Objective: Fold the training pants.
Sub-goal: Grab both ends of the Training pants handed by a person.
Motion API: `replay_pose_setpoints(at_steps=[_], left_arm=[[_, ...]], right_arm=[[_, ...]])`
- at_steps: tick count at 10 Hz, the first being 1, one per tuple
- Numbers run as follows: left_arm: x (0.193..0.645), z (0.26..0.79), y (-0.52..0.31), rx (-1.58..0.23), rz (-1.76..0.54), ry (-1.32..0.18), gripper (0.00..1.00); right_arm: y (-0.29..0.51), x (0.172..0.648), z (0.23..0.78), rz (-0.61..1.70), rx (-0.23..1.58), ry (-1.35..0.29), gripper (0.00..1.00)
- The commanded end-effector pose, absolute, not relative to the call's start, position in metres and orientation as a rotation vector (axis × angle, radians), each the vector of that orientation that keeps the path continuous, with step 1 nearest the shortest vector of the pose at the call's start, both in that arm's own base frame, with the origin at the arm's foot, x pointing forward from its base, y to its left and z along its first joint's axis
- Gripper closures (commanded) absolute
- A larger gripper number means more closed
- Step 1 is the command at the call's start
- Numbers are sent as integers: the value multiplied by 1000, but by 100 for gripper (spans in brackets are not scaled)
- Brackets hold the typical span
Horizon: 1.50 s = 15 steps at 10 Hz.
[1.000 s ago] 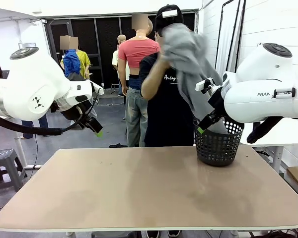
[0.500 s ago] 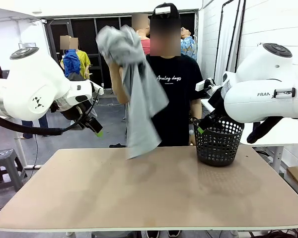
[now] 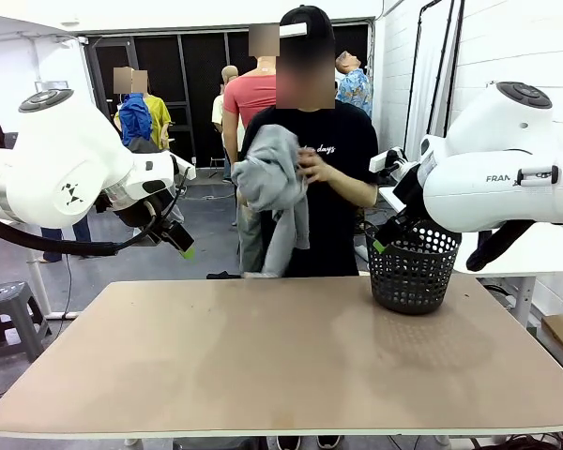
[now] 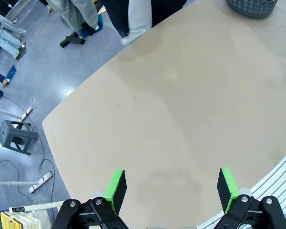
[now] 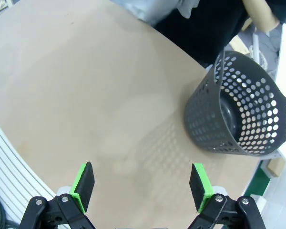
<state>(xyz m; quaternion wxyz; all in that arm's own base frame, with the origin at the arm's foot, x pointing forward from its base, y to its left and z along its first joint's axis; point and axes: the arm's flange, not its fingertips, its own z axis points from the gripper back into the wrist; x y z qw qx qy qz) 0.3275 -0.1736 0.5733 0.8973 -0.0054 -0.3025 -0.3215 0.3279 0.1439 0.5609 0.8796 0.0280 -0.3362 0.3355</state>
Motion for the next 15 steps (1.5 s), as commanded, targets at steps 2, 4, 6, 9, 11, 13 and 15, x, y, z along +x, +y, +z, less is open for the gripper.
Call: replay_pose_setpoints(at_steps=[2, 4, 6, 9, 11, 13, 15], left_arm=[[328, 573, -174, -16, -669, -628, 0], [328, 573, -174, -16, -669, -628, 0], [328, 573, -174, -16, -669, -628, 0], [328, 573, -174, -16, -669, -628, 0], [328, 573, -174, -16, -669, -628, 0], [328, 573, -174, -16, -669, -628, 0], [328, 573, -174, -16, -669, -628, 0]], right_arm=[[144, 329, 559, 701, 64, -695, 0], [144, 329, 559, 701, 64, -695, 0], [144, 329, 559, 701, 64, -695, 0], [144, 329, 559, 701, 64, -695, 0], [144, 329, 559, 701, 64, -695, 0], [144, 329, 559, 701, 64, -695, 0], [144, 329, 559, 701, 64, -695, 0]])
